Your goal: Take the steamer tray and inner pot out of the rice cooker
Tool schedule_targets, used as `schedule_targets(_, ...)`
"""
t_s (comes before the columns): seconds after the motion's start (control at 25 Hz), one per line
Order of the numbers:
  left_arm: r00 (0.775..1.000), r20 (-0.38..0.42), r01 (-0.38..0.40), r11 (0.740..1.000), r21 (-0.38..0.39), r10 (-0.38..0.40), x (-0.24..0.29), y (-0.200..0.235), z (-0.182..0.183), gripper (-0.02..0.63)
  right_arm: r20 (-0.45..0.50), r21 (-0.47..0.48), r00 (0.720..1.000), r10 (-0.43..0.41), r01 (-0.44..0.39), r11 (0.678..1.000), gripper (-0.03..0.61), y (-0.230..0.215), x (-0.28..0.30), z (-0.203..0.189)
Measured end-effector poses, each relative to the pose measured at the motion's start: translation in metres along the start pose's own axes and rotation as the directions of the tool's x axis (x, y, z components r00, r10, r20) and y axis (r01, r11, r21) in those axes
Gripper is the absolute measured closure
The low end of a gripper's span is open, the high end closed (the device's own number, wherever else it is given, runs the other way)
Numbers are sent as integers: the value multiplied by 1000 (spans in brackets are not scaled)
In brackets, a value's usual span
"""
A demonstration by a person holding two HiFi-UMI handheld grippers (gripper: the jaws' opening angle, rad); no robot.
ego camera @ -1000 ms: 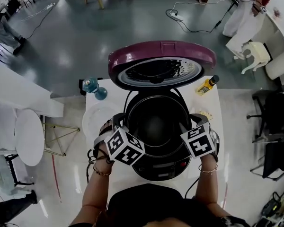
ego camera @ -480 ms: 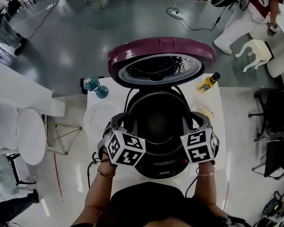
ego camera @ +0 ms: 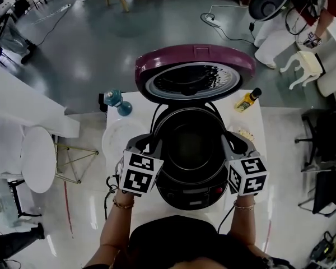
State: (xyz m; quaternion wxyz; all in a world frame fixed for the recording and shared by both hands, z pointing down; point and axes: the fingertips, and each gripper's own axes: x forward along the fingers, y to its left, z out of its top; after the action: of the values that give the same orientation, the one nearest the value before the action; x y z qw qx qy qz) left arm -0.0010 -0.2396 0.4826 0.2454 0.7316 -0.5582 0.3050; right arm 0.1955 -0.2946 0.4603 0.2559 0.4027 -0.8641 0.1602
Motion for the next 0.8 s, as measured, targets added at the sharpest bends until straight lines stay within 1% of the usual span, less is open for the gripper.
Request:
schedule_targets(0.12, 999, 11, 31, 998, -61, -30, -3, 0, -2, 534, 25, 62, 999, 40, -41, 997, 528, 0, -1, 3)
schedule_targets(0.24, 995, 30, 100, 987, -123, -97, -2, -1, -8, 524, 43, 102, 997, 67, -71, 992, 532, -1, -1, 4)
schedule_targets(0.32, 989, 15, 145, 977, -155, -144, -2, -2, -14, 431, 52, 113, 996, 77, -83, 990, 532, -1, -2, 5)
schedule_targets(0.36, 986, 13, 165, 972, -169, -165, -2, -3, -16, 417, 58, 120, 995, 84, -90, 989, 532, -1, -2, 5)
schedule_targets(0.48, 975, 9, 220, 957, -189, -222, 1, -13, -16, 417, 73, 140, 992, 105, -115, 984, 534, -1, -4, 9)
schedule_targets(0.52, 976, -2, 214, 960, -181, -218, 3, -16, -16, 435, 77, 144, 991, 112, -122, 982, 534, 0, -5, 10)
schedule_targets(0.56, 981, -18, 189, 968, -165, -194, 5, -16, -16, 488, 81, 148, 990, 119, -130, 980, 535, 1, -5, 11)
schedule_targets(0.6, 986, -34, 157, 977, -146, -163, 6, -15, -17, 516, 87, 154, 988, 128, -140, 978, 535, 1, -5, 12)
schedule_targets(0.68, 991, -46, 117, 984, -137, -124, 4, -11, -16, 530, 105, 173, 983, 148, -165, 971, 535, 3, -6, 14)
schedule_targets(0.8, 995, -10, 95, 981, -172, -98, -2, -8, -10, 550, 146, 194, 974, 171, -198, 961, 535, 7, -15, 20)
